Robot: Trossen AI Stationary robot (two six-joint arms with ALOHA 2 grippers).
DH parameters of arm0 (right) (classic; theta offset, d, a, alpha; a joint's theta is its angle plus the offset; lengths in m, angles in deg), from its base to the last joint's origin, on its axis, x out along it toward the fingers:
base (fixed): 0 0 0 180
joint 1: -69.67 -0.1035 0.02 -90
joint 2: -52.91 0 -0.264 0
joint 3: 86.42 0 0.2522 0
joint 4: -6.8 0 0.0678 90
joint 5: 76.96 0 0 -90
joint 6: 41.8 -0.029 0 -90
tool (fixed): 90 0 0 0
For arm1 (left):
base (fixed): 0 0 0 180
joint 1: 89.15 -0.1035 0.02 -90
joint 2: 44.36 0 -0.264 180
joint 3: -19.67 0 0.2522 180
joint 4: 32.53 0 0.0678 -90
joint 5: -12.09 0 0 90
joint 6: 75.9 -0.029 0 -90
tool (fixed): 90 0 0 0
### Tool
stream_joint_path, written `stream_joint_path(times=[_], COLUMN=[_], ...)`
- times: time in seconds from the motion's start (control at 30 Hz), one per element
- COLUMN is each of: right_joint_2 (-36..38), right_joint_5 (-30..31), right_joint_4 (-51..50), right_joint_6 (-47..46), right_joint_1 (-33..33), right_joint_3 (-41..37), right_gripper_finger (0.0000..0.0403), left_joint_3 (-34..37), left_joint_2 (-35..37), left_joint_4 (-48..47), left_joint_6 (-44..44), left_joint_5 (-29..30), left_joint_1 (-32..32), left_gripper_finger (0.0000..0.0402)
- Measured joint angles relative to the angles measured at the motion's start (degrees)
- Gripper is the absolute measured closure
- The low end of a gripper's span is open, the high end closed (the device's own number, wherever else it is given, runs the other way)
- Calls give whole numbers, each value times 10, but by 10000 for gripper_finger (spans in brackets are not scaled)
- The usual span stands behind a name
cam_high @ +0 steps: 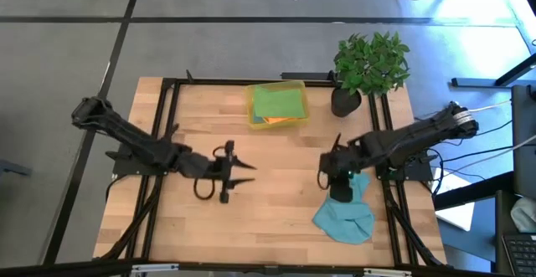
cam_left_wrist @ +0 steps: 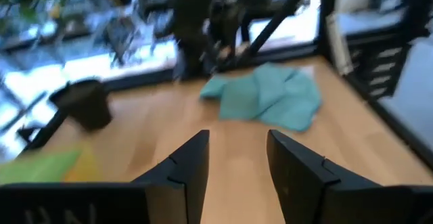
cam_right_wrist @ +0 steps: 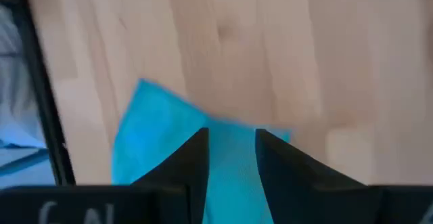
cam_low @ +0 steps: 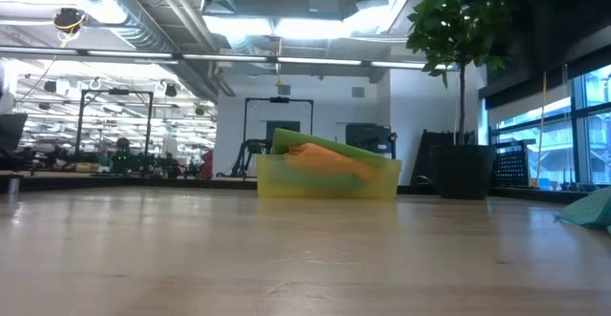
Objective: Fold microfiber towels
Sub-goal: Fold the blue microfiber towel
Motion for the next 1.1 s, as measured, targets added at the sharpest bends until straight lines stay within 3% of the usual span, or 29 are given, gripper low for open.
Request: stream_joint_path(times=[0.13, 0.23, 0.5, 0.8, 0.93, 1.1], right_joint_2=[-14, -24, -54, -76, -96, -122], right_joint_5=[-46, -79, -140, -173, -184, -208], right_joint_4=[35, 85, 199, 305, 309, 300], right_joint_6=[-55, -83, -111, -97, -78, -66], right_joint_1=[-29, -39, -40, -46, -52, -55], right_joint_3=[-49, -91, -184, -201, -201, -201], right_gripper_finger=[268, 257, 236, 236, 255, 318], left_joint_3=[30, 34, 34, 33, 33, 33], left_joint_2=[-19, -31, -32, -32, -32, -32], left_joint_4=[123, 158, 144, 137, 130, 128], left_joint_6=[-35, -57, -50, -45, -28, -24], left_joint_5=[15, 23, 24, 24, 24, 24], left_joint_1=[27, 30, 23, 23, 23, 23], left_gripper_finger=[263, 263, 262, 262, 263, 263])
